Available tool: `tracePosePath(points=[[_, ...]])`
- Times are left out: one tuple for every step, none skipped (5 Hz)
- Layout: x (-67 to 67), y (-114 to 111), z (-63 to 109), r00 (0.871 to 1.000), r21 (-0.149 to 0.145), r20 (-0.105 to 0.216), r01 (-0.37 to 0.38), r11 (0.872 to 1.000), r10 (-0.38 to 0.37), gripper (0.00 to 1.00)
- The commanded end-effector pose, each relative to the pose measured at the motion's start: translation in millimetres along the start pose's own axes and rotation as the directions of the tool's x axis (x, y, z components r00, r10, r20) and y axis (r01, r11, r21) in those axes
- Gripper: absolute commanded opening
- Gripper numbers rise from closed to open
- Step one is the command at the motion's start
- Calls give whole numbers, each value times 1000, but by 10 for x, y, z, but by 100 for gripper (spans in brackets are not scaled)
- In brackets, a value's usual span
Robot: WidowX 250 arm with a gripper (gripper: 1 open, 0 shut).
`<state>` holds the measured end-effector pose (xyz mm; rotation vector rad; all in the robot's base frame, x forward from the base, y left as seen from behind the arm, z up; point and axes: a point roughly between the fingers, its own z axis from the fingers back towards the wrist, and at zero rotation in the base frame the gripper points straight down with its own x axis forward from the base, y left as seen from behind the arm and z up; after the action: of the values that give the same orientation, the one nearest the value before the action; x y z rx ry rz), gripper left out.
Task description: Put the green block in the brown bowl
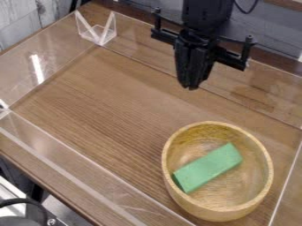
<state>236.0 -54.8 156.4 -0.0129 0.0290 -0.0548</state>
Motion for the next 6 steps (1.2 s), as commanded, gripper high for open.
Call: tracePosePath(points=[[178,168,127,997,3,80,-13,1000,13,0],[348,369,110,995,17,95,-37,999,35,0],[553,547,219,991,38,119,-61,997,56,0],[757,652,260,988,49,145,-70,996,63,0],[962,726,310,982,62,176,-78,995,66,0],[1065,781,281,978,70,194,-87,994,72,0]])
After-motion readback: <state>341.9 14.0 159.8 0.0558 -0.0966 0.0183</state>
